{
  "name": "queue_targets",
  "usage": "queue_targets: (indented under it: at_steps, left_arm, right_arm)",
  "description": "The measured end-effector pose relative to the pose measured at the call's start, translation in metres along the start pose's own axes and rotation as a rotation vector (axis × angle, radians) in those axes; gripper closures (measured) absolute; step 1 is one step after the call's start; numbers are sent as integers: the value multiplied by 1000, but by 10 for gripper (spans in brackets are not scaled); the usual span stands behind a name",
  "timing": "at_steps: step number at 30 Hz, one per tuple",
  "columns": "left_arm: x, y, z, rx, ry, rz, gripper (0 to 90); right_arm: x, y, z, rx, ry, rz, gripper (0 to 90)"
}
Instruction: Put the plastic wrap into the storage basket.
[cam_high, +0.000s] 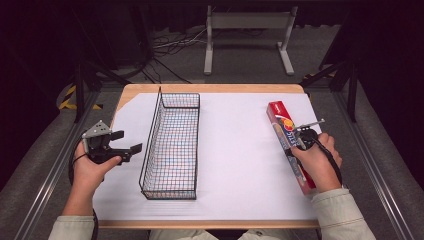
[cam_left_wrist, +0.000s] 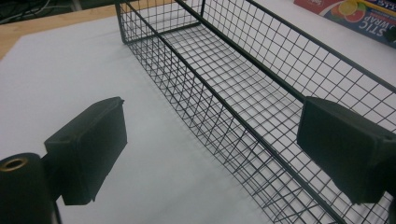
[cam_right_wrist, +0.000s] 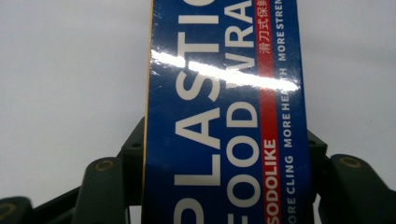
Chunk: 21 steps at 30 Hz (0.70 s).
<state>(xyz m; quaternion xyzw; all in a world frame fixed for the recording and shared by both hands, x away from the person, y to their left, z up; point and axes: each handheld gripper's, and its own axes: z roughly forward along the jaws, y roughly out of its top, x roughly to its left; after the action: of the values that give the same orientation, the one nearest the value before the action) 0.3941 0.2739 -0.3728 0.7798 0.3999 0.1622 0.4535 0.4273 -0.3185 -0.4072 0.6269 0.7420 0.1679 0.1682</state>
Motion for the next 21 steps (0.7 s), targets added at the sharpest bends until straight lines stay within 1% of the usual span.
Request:
queue_targets:
  at_steps: [1, 2, 3, 4, 5, 6, 9, 10, 11, 12, 15, 16, 17, 18, 20, 21]
  left_arm:
    - [0, 2, -2, 2, 8, 13, 110]
    - [-1, 3, -4, 11, 6, 22, 131]
    - [-2, 5, -6, 20, 4, 47, 177]
    - [-2, 5, -6, 20, 4, 47, 189]
    - [-3, 7, -7, 23, 6, 61, 189]
    - [-4, 8, -8, 22, 3, 61, 190]
    - [-6, 11, -10, 23, -15, 65, 189]
    - [-6, 12, -10, 24, -17, 74, 184]
    - [-7, 13, -11, 24, -13, 72, 181]
    - [-8, 14, -11, 25, -19, 71, 178]
    - [-10, 17, -12, 18, -33, 72, 162]
    - [-11, 19, -12, 19, -39, 76, 159]
    - [-12, 20, -13, 20, -41, 71, 157]
    - [-13, 22, -14, 22, -46, 81, 157]
    - [-17, 25, -15, 32, -83, 69, 163]
    - [-19, 27, -14, 35, -91, 82, 162]
  right_arm:
    - [0, 0, -1, -3, -8, -9, 414]
    - [0, 0, -2, -6, -12, -15, 414]
    - [-1, 1, -3, -9, -8, -15, 414]
    - [-1, 1, -3, -9, -8, -15, 414]
    - [-2, 1, -4, -14, 7, -8, 415]
    - [-2, 2, -7, -20, 17, -9, 415]
    - [-2, 4, -14, -36, 4, -19, 415]
    - [-3, 6, -18, -36, 6, -26, 415]
    - [-3, 7, -21, -38, 12, -24, 414]
    - [-3, 8, -24, -39, 15, -24, 414]
    - [-4, 12, -32, -49, 10, -55, 413]
    - [-5, 13, -36, -48, 15, -61, 413]
    - [-5, 14, -39, -50, 21, -69, 413]
    - [-6, 15, -42, -50, 32, -81, 413]
    - [-5, 16, -50, -60, 53, -121, 413]
    - [-4, 17, -55, -70, 71, -135, 413]
